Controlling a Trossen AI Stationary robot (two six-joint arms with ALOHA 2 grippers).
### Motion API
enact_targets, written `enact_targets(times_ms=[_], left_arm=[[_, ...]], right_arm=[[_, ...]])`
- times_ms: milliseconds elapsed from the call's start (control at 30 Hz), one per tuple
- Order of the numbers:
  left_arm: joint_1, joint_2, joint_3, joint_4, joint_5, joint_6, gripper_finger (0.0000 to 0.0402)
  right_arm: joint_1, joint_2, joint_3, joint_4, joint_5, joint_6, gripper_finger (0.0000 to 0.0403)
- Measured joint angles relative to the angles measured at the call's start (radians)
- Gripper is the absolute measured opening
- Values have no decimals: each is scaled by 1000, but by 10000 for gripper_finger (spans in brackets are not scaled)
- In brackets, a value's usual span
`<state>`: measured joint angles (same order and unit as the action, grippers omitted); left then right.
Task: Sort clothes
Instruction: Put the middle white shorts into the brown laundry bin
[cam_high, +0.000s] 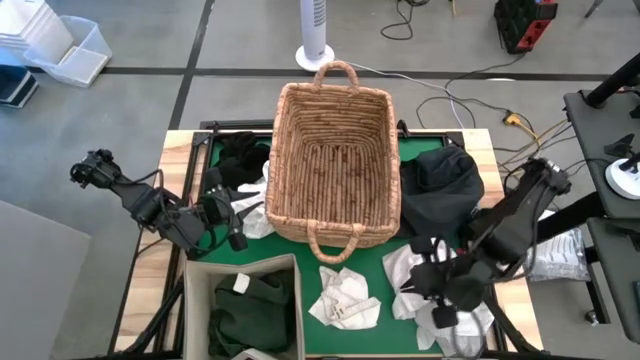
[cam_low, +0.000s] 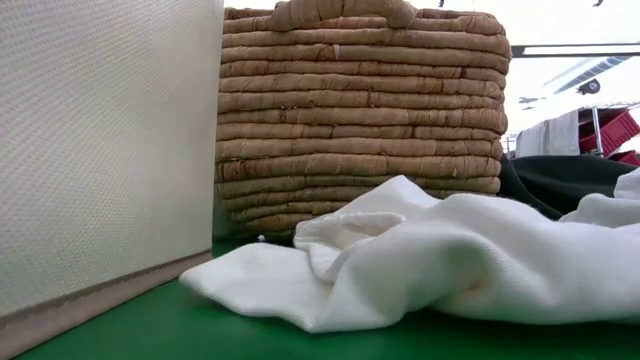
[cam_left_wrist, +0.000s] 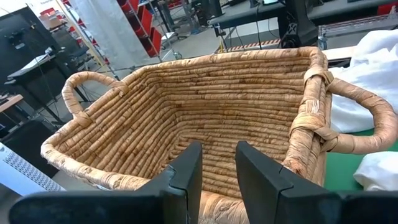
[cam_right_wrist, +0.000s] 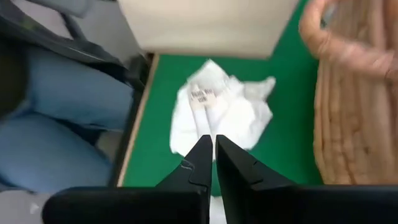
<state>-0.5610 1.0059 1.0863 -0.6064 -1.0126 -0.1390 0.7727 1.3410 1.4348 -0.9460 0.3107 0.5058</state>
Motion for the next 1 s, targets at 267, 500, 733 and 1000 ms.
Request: enact_targets(times_ms=[267,500,733,1000], left_arm=[[0,-1,0,0,0,0,78],[0,0,0,-2,1,0,78],[0,1,0,0,1,0,78],[0,1,0,1,1,0,78]], right_arm=[[11,125,-73,85,1,43,13],[17,175,-177,262,3,52,13],[12,219,-298,388,34,53,13],[-4,263,-451,555,111,96,13]])
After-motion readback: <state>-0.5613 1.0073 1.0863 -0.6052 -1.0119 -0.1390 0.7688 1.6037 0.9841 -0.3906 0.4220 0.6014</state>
